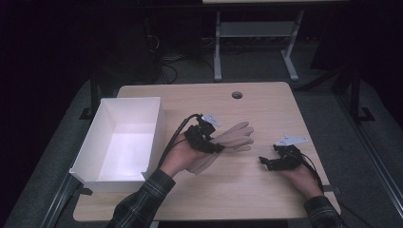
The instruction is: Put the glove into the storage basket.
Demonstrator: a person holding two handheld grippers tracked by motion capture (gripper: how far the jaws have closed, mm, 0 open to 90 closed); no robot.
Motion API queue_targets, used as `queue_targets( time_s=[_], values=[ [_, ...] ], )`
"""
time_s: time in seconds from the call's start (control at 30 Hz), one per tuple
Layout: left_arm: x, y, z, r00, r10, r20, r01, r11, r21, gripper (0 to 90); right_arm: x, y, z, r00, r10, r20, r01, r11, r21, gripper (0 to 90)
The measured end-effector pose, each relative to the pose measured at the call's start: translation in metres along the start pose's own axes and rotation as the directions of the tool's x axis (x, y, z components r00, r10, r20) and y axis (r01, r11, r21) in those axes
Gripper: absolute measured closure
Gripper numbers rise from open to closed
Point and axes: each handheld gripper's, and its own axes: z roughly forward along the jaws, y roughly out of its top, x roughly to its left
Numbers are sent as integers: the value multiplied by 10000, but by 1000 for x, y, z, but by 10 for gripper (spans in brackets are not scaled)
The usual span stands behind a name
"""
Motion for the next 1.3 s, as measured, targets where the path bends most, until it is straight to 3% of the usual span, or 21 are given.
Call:
queue_targets(
  time_s=[0.37, 0.77, 0.93, 1.1, 1.23, 1.27, 1.3],
  values=[
    [14, 14, -43, 9998, -85, -175, 81, 9996, -260, 683, 0, 0, 0, 10000, -13, -26, 13, 10000, 28, 190],
    [36, 2, -85, 9964, -522, -662, 491, 9976, -488, 683, 0, 0, 0, 10000, -4, -26, 4, 10000, 36, 190],
    [47, -10, -105, 9916, -783, -1030, 714, 9950, -691, 683, 0, 0, 0, 10000, -5, -20, 5, 10000, 10, 190],
    [57, -26, -124, 9826, -1257, -1369, 1130, 9888, -971, 683, 0, 0, 0, 10000, -13, -26, 13, 10000, 20, 190],
    [65, -40, -139, 9724, -1614, -1683, 1430, 9829, -1164, 683, 0, 0, 0, 10000, -8, -21, 8, 10000, 12, 190],
    [68, -47, -146, 9660, -1811, -1843, 1590, 9789, -1287, 683, 0, 0, 0, 10000, 4, -22, -4, 10000, 0, 190],
    [68, -47, -146, 9660, -1811, -1843, 1590, 9789, -1287, 683, 0, 0, 0, 10000, 4, -22, -4, 10000, 0, 190]
  ],
)
